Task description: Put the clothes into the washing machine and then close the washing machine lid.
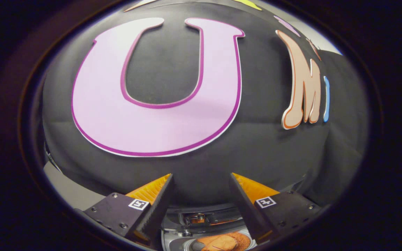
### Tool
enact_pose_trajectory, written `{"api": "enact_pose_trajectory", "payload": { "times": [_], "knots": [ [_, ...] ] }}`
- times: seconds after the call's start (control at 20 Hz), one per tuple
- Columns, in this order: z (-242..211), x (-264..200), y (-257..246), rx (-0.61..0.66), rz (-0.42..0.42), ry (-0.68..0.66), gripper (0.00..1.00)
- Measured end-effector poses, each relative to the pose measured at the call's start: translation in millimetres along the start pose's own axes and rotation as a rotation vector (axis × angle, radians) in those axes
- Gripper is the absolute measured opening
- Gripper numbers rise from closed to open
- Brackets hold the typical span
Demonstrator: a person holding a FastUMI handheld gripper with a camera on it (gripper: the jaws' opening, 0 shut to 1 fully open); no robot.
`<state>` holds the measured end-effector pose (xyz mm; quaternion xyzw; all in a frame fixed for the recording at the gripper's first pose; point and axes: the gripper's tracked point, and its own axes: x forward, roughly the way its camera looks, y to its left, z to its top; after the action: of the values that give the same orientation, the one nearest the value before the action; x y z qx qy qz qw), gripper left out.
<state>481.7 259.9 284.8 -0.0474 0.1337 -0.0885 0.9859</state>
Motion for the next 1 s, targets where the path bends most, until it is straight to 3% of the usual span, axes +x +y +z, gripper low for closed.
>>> {"api": "enact_pose_trajectory", "payload": {
  "times": [0.45,1.0],
  "knots": [
    [-38,11,1,-0.006,0.004,0.104,0.95],
    [-37,4,0,-0.011,0.026,0.061,0.96]
  ]
}}
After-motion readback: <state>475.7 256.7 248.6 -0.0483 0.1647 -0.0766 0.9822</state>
